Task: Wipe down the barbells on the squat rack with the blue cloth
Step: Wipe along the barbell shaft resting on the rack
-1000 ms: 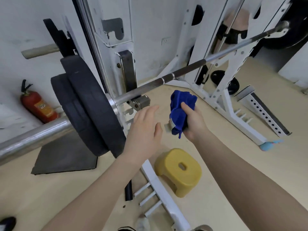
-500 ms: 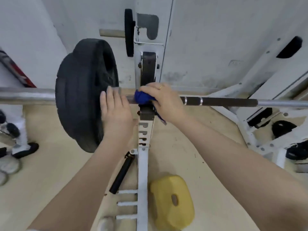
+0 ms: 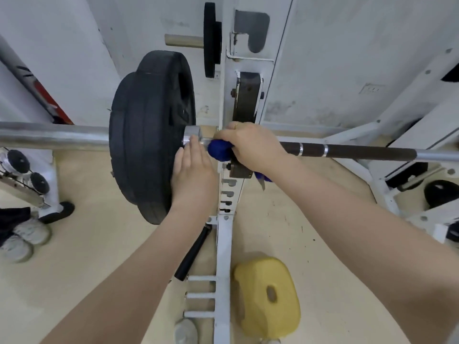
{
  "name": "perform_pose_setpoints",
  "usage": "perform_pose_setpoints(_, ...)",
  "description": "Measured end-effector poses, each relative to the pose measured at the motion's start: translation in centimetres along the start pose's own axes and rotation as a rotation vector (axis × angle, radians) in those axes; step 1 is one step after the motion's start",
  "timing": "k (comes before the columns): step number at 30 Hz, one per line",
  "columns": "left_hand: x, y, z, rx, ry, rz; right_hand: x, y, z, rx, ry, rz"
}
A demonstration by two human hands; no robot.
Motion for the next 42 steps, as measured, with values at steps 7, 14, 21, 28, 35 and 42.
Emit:
perform_pose_setpoints(7, -0.2, -0.4, -0.1, 0.006, -0.044, 0.169, 0.6, 0.3, 0.6, -0.048, 0.024, 0.135)
perform_pose_setpoints(14, 0.1, -0.8, 0.3, 0.004, -0.096, 0.326, 4.8, -0.1, 4.2, 0.033, -0.265, 0.001)
perform_pose_setpoints(21, 0.7, -0.3, 0.2, 0.027, -0.063, 0.427, 8.3, -0.3, 5.8, 0.070, -0.327, -0.037)
perform_pose_setpoints(28, 3.7, 3.5, -0.2, 0.263, -0.243, 0.561, 5.2, -0.6, 3.6, 0.062, -0.222, -0.064)
perform_pose_setpoints(35, 7.3, 4.2, -1.4, 0.361, -0.332, 0.504, 13.1, 0.0, 9.2, 0.214, -0.404, -0.156)
perform_pose_setpoints(42, 8.1, 3.5, -3.7, 0.146, -0.136, 0.017, 12.4, 3.0, 8.7, 0.366, -0.548, -0.282)
Point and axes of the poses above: each hand's wrist, its own z-axis away from the middle knuckle, its own y-axis out of the back of the hand, x = y × z, the point moved 6 cm from there along -z, towards the middle knuckle, and after that the axes turned 12 degrees about -x, right-handed, at the moved point
